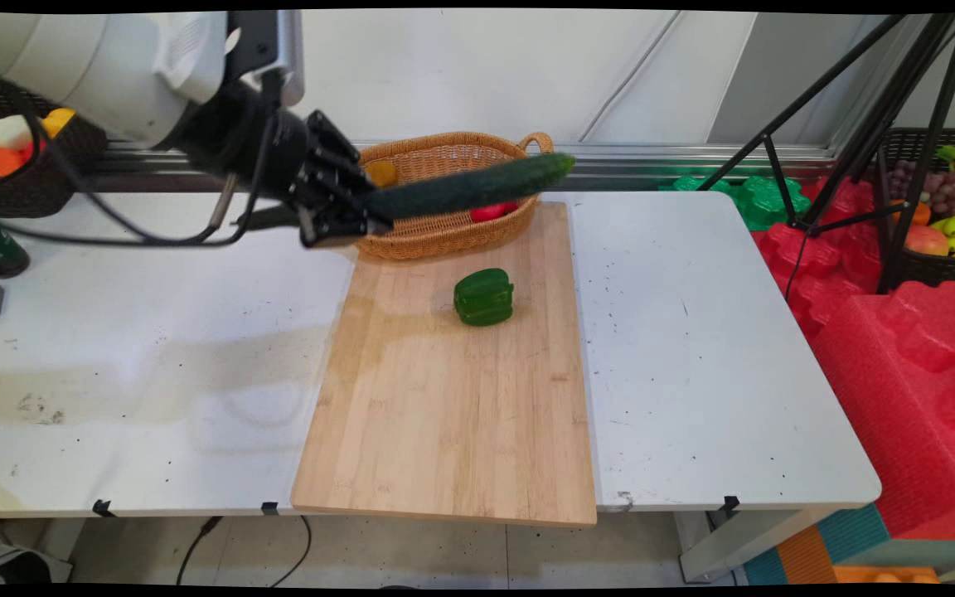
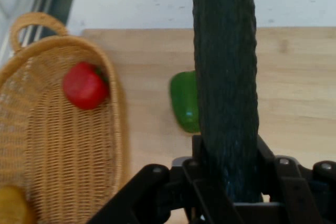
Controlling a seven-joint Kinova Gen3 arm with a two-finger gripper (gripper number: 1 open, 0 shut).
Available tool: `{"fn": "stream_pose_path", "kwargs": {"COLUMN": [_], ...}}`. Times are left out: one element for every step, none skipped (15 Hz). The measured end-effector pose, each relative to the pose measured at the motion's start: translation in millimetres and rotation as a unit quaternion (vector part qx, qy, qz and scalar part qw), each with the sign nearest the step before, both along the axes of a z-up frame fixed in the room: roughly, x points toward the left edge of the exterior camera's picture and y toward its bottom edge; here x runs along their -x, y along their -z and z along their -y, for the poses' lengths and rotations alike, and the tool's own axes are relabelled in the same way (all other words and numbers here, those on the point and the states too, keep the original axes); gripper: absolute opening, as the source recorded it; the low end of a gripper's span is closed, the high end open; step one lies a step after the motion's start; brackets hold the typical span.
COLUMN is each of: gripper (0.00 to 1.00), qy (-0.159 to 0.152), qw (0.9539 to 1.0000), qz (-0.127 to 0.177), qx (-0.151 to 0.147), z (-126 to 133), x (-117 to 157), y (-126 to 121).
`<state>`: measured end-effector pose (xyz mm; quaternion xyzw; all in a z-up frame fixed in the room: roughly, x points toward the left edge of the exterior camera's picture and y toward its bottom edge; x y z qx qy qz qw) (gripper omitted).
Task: Place the picked object on the cutting board
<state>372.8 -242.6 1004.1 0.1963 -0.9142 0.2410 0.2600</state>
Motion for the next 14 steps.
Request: {"fn": "stream_pose_path", "kwargs": {"gripper": [0.00,0.00,0.00,0.00,0.00,0.00,0.00,0.00,0.00,0.00,0.00,0.00,0.00,0.00], "qy": [0.007,0.013,0.016,0.020,0.023,0.026,0.028,0.032,0.035,0.039,0.042,0.046,0.049,0.053], "qw": [1.0000,0.9999,0.9998,0.9996,0.9995,0.9995,0.9994,0.9993,0.9992,0.9991,0.9989,0.9988,0.9986,0.9983], "qz": [-0.002,-0.003,-0.005,-0.006,-0.006,-0.006,-0.004,-0.002,0.001,0.004,0.007,0.010,0.013,0.017], "qx": [-0.005,-0.010,-0.014,-0.017,-0.019,-0.019,-0.018,-0.018,-0.017,-0.017,-0.017,-0.017,-0.017,-0.018], "z": [-9,-16,-21,-25,-27,-28,-27,-24,-21,-17,-12,-7,-3,3], "x": [2,4,5,7,9,11,13,15,17,19,22,24,27,30], "y": [1,2,3,4,7,8,11,14,17,21,25,30,34,39]}}
